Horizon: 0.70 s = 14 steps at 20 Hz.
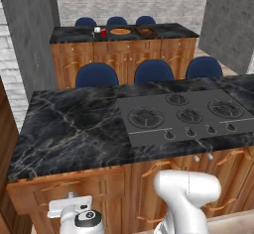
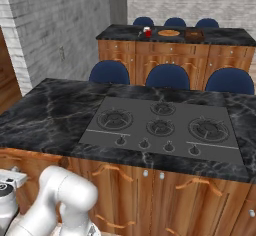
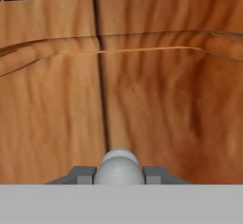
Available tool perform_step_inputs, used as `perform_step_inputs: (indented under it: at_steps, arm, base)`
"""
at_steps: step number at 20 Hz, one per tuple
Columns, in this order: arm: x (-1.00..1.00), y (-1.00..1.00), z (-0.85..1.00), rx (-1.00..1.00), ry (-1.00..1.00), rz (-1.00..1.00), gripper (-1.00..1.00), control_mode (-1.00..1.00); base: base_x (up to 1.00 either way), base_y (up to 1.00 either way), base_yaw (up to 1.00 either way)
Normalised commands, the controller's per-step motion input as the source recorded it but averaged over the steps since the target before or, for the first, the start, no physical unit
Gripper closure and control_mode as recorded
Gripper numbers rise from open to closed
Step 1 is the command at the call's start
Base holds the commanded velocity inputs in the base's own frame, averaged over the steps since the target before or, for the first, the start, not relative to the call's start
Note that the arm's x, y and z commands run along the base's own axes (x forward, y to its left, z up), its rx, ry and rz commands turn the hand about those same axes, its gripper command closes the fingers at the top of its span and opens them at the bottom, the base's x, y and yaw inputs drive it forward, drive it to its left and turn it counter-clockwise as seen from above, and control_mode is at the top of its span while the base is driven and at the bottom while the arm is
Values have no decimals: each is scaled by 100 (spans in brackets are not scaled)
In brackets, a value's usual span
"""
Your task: Take the pizza cutter from the drawer on the left and place it on the dining counter for cutting.
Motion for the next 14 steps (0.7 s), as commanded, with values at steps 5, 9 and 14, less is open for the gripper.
perform_step_inputs:
  at_steps: [5, 9, 14]
  arm:
    - [-72, 0, -25, 0, 0, 0, 100, -100]
    - [-76, 0, -22, 0, 0, 0, 100, -100]
    - [-66, 0, -16, 0, 0, 0, 100, -100]
  base:
    - [0, 0, 0]
    - [0, 0, 0]
    - [0, 0, 0]
